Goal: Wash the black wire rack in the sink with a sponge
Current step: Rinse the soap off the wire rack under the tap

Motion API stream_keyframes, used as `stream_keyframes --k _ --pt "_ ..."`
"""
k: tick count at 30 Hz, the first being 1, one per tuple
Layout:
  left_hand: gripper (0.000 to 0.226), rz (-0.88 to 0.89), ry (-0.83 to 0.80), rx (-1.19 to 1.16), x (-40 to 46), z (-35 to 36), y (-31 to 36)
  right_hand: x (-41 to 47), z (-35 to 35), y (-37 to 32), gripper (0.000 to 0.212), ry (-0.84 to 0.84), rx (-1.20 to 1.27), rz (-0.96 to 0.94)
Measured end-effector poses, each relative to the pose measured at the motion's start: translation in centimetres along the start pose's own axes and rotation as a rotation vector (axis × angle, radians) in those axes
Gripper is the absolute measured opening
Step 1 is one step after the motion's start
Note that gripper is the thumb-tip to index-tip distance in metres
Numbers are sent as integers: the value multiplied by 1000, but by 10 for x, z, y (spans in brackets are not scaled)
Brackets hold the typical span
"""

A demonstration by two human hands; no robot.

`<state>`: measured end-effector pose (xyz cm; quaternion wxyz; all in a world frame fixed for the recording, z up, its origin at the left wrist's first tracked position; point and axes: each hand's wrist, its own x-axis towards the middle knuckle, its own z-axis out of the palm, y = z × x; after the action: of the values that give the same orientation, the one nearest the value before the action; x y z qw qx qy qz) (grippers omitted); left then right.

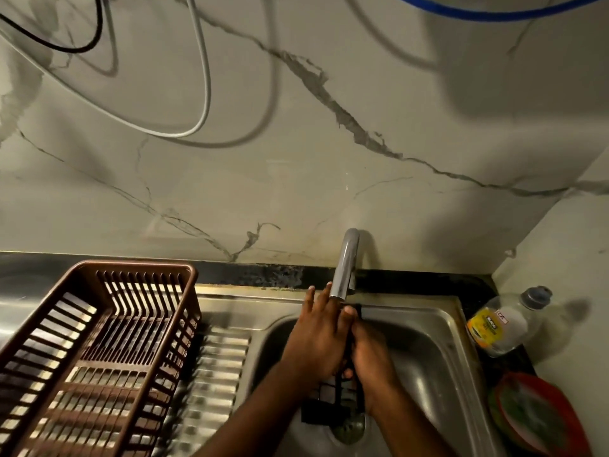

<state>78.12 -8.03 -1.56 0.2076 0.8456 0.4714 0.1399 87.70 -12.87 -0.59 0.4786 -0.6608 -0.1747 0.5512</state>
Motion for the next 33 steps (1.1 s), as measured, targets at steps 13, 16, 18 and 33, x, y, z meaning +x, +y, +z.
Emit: stream_keyframes --k 13,16,18,33 --pt "59 73 -111 59 -22 15 15 28 -18 -7 48 124 30 -24" --pt "64 44 -125 77 -14 15 13 23 -20 -2 46 88 18 -18" --pt "70 7 -134 64 -5 9 16 19 -20 1 43 63 53 -4" --pt "85 42 -235 151 27 16 40 6 -45 17 53 73 158 -53"
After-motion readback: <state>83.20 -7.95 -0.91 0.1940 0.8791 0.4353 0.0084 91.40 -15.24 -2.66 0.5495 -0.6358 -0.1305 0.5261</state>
